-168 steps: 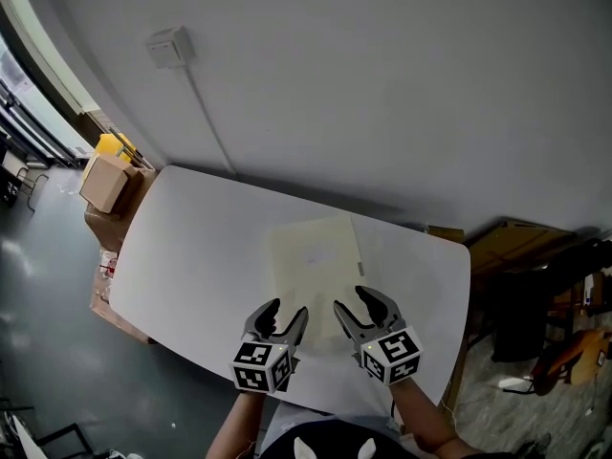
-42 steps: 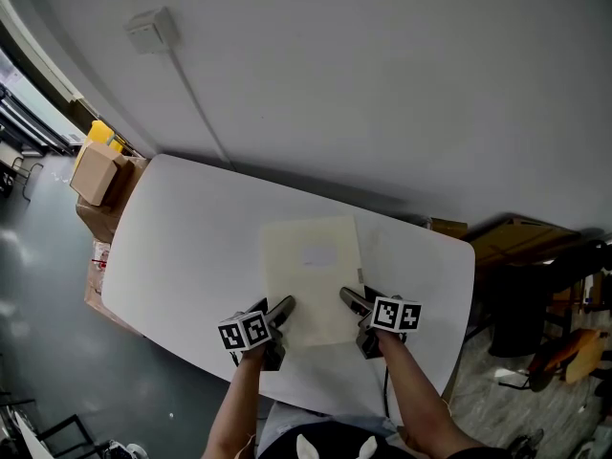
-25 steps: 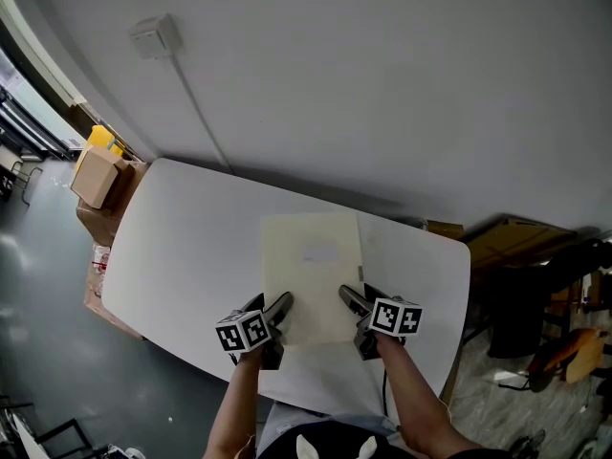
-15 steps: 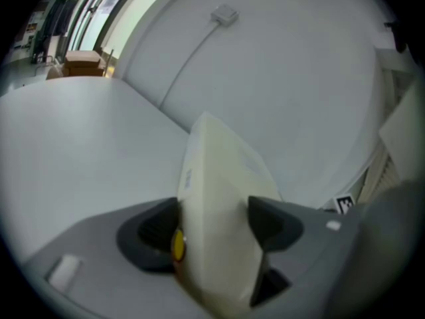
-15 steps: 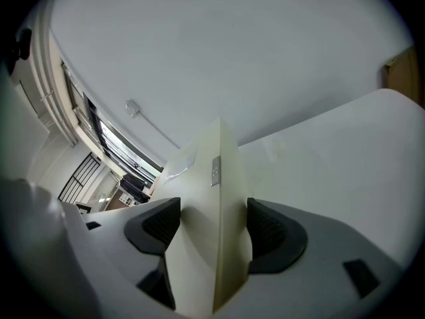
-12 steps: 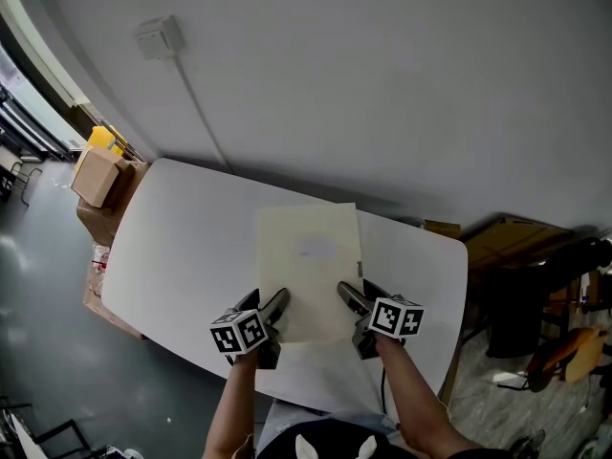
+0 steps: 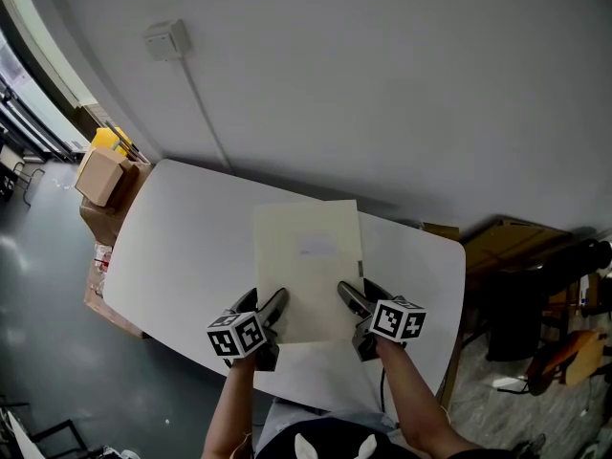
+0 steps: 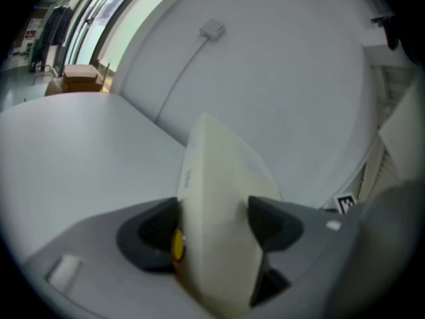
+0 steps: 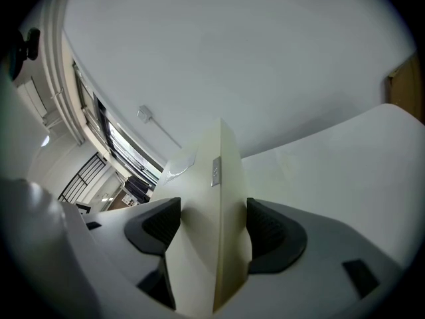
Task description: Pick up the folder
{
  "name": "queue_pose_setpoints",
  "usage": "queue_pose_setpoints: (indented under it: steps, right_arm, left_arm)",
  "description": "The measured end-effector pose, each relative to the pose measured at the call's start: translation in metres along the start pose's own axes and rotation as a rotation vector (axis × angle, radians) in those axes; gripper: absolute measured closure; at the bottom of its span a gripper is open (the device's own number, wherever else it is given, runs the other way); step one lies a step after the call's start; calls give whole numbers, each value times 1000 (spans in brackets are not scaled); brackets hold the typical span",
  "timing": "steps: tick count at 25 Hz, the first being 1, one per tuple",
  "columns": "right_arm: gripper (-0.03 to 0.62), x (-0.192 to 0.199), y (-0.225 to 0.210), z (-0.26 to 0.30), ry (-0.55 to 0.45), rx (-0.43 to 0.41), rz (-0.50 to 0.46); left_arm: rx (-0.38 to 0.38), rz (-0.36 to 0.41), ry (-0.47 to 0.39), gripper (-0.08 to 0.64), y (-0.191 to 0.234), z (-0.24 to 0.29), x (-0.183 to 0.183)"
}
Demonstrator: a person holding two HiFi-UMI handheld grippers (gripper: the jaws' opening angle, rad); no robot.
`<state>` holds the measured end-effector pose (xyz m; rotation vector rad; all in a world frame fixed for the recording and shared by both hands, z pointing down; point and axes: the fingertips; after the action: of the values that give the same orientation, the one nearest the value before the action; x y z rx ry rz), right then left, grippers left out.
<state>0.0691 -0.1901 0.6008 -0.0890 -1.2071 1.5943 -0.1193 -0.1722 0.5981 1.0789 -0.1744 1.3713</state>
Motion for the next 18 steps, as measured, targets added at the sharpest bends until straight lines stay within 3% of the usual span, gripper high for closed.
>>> queue_pose_setpoints:
  steps: [18]
  right_arm:
    - [285,-8,30,-44,-84,-32,-60]
  left_arm:
    - [24,62,-75,235,-36,-36,-13]
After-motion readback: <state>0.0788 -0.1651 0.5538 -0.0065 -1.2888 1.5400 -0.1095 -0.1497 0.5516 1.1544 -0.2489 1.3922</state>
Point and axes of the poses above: the fingertips, and each gripper's own axes: z forward along the fingers, y to its left, x out of its underside, and after that the axes turned 6 degrees about z, right-handed
